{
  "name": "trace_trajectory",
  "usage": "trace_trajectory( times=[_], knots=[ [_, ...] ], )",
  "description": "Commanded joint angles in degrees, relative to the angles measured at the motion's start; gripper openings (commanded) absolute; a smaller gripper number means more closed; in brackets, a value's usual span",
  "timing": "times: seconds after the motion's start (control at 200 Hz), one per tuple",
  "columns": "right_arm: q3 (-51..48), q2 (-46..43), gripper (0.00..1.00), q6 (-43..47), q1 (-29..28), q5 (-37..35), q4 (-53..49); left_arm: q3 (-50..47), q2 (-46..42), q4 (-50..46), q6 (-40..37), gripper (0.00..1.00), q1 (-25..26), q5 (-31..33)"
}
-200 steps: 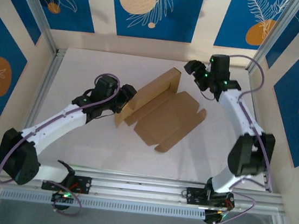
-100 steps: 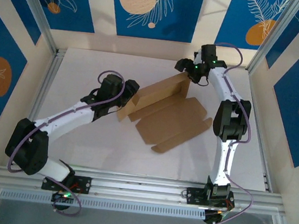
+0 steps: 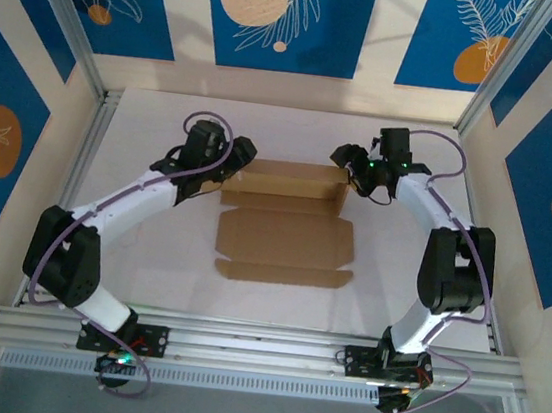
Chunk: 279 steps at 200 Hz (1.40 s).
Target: Fold the paper box
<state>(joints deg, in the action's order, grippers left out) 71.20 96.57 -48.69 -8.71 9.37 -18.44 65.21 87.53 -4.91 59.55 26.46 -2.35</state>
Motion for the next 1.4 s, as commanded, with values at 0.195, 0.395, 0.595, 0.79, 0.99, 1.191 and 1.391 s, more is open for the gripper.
trace_trajectory(
  times=[0.195, 0.395, 0.595, 0.79, 0.99, 1.191, 1.391],
  knots=[
    [-2.0, -4.2, 0.79, 1.0, -1.5, -2.8, -0.3, 2.2, -6.5, -10.4, -13.5, 0.67, -3.3, -5.6],
    [-1.7, -4.1, 0.78, 2.1, -2.5, -2.1, -0.6, -0.4, -3.1, -6.4, -14.0, 0.68, -3.7, -11.1],
    [-0.6, -3.7, 0.78, 3.3, -2.7, -1.3, -1.9, 0.8, 2.1, -3.3, -15.5, 0.72, -3.8, -14.3],
    [0.4, -2.5, 0.76, 4.5, -3.4, 1.2, -2.5, -1.5, 3.9, 3.7, -11.6, 0.71, -3.8, -17.5],
    [1.6, -1.8, 0.74, 6.0, -4.2, 1.8, -3.8, -5.6, 3.8, 13.3, -6.7, 0.57, -4.5, -20.2],
    [1.0, -1.7, 0.7, 5.7, -3.9, 4.1, -2.9, -12.8, 6.4, 31.6, 2.5, 0.31, -6.5, -25.0],
    [0.6, -1.3, 0.68, 6.7, -3.9, 5.2, -2.6, -15.5, 7.7, 40.1, 6.1, 0.18, -6.7, -26.5]
  ],
)
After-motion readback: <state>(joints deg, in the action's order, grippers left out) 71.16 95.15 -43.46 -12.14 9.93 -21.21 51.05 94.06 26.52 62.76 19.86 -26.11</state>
